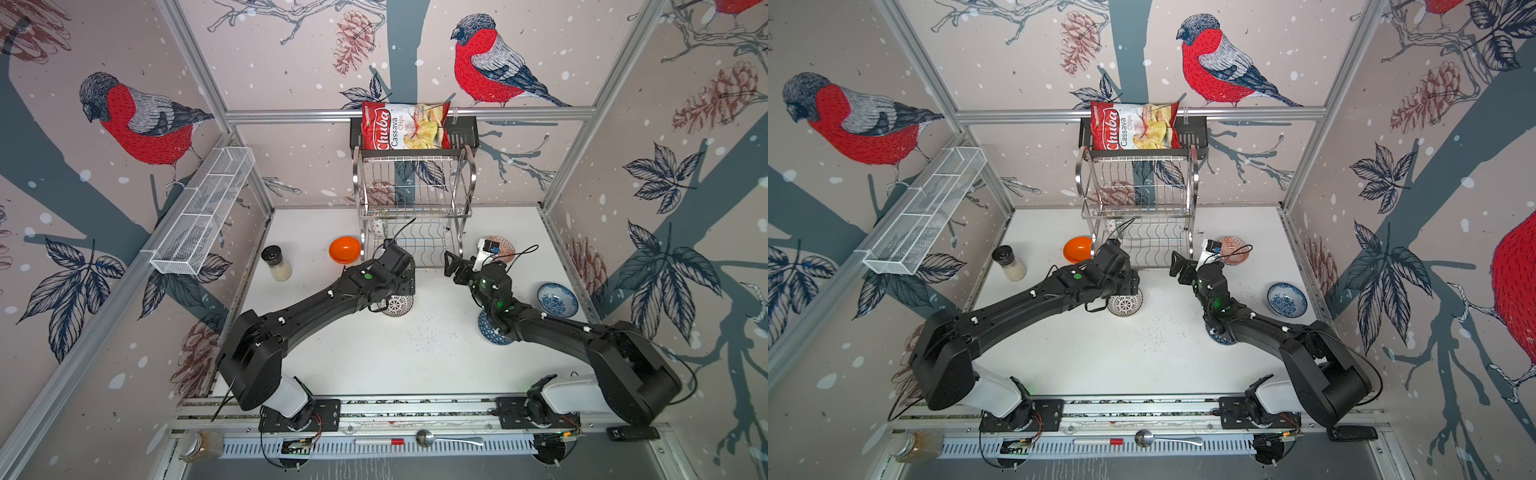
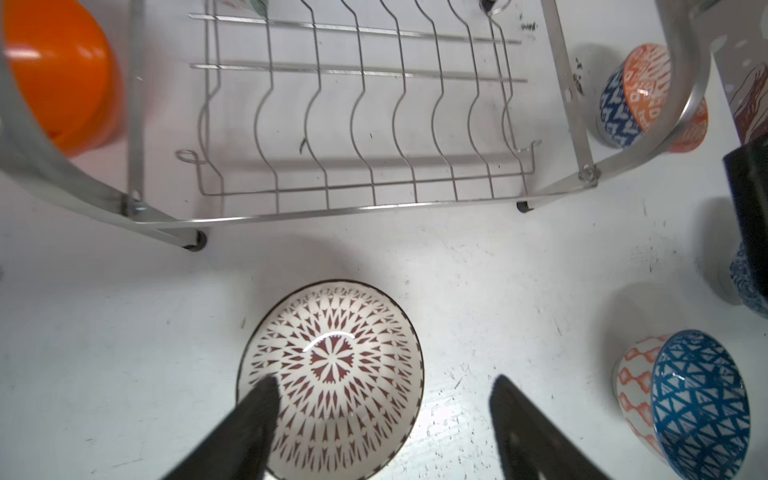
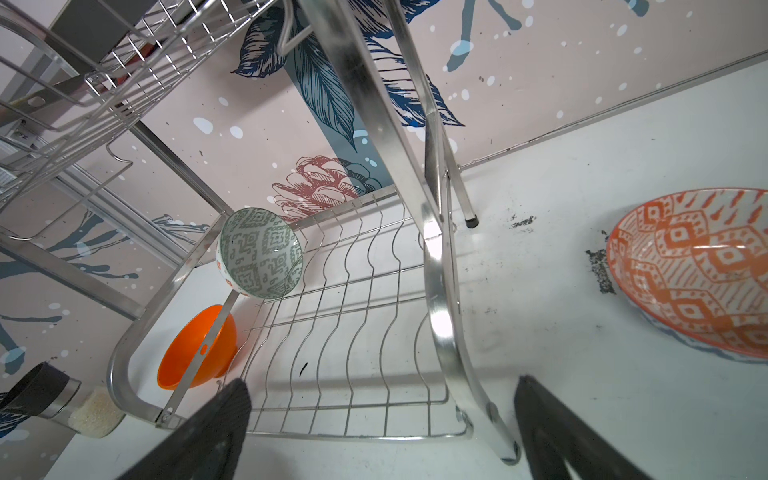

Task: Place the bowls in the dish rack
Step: 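Carry maroon bowl toward table center in front of rack, set it down, then grasp the maroon-patterned bowl rim with the right gripper while the left gripper withdraws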

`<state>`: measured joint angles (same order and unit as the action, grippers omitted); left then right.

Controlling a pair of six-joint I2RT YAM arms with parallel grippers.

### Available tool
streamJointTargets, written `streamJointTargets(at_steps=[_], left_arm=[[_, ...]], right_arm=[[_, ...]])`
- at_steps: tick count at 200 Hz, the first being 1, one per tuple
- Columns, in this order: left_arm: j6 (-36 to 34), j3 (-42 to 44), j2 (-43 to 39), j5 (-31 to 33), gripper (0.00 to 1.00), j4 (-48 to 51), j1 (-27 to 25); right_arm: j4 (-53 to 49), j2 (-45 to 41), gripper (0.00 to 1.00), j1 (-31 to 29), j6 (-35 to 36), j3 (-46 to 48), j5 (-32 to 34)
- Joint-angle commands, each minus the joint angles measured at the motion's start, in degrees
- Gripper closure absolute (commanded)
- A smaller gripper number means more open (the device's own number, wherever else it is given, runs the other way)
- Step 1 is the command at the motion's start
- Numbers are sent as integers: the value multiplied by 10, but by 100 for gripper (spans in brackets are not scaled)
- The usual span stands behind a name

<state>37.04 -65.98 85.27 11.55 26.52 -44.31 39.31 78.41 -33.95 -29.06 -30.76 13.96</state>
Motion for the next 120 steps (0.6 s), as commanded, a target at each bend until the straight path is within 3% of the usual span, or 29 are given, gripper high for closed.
streamJointTargets(at_steps=[1, 44, 77, 99, 120], left_arm=[[-12, 15, -29, 33, 2, 15, 12], [-19, 85, -107, -15, 2, -37, 64], [-6, 164, -169, -8, 2, -90, 76], [6, 194, -185, -15, 2, -96, 88], [20, 237, -204, -60, 2, -124, 108]], right_arm=[[6, 3, 1, 0, -9, -4, -14], [17, 11, 0, -5, -11, -4, -34], [23, 20, 0, -15, 3, -8, -36], [19, 33, 1, -43, 31, -20, -21], [11, 54, 0, -71, 53, -41, -28]])
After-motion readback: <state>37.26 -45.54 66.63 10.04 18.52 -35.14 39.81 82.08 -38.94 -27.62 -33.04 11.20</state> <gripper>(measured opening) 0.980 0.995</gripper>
